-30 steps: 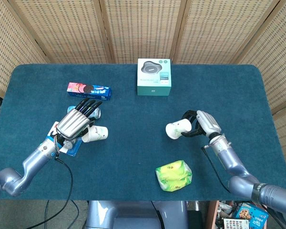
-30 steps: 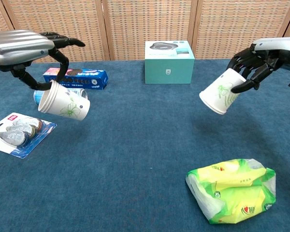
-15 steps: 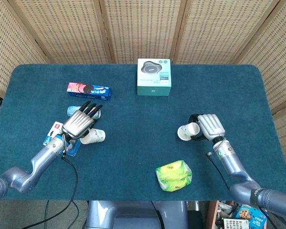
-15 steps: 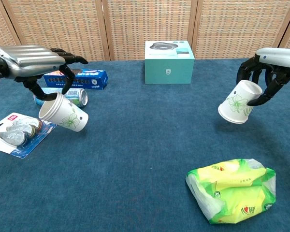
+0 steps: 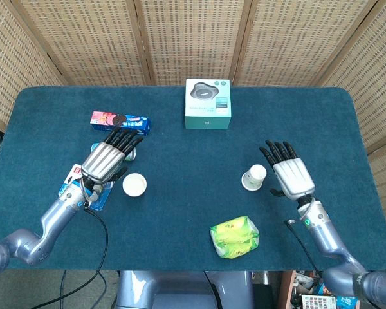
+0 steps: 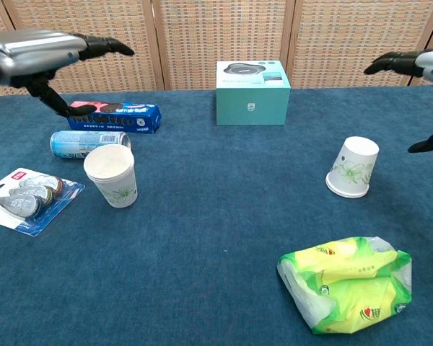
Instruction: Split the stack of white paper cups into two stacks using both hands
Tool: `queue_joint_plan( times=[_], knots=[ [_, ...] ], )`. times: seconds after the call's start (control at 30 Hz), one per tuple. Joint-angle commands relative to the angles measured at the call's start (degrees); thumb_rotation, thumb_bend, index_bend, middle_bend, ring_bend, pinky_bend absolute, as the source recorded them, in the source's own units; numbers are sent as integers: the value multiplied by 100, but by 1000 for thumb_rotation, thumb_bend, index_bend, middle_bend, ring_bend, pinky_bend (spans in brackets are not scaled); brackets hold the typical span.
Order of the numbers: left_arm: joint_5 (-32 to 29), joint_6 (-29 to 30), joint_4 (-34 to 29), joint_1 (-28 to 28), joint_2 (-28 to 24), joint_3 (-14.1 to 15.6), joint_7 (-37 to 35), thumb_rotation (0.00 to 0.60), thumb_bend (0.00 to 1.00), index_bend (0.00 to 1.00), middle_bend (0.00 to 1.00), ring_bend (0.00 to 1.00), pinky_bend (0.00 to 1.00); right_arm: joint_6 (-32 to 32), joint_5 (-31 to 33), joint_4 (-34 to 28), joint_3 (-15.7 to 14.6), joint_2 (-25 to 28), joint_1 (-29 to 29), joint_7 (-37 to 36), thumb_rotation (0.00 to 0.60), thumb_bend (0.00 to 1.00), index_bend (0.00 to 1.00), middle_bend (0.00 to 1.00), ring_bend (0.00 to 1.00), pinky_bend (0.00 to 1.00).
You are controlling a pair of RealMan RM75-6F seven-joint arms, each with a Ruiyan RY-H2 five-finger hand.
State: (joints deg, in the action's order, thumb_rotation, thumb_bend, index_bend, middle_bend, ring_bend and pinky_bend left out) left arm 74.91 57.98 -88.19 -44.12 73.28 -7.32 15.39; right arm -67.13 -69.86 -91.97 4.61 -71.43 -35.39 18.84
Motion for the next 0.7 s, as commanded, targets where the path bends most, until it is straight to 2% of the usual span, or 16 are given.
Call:
queue_joint_plan(
  times=[0.03,0.13,0.23,0.33,0.5,0.7],
  knots=[
    [-106,276,-543,345,-546,-73,-274,600,264,0,0,0,0,-573,-456,-284,-187,343,435,0,600,20,0,0,0,0],
    [-179,716,-994,747,-1005,-40,-377,600,177,0,0,0,0,-1163,-892,-213,-321,497,845,-400,600,0,0,0,0,0],
    [-169,1283,-1345,1259,-1339,51,-652,600,149,0,0,0,0,-1801,-1380,133,-464,509,1263,-937,600,0,0,0,0,0],
    [-49,1876,-1404,1759,-1488,173,-889,600,145,0,0,0,0,-2394,-1665,513,-570,404,1689,-1348,600,0,0,0,0,0],
    [-25,2707,-1502,2526,-1517,405,-940,600,145,0,0,0,0,-3061,-1845,1074,-681,167,2289,-1809,600,0,0,0,0,0],
    [-39,3070,-1656,3010,-1377,661,-725,600,152,0,0,0,0,-3287,-1866,1197,-779,157,2663,-1781,600,0,0,0,0,0]
  ],
)
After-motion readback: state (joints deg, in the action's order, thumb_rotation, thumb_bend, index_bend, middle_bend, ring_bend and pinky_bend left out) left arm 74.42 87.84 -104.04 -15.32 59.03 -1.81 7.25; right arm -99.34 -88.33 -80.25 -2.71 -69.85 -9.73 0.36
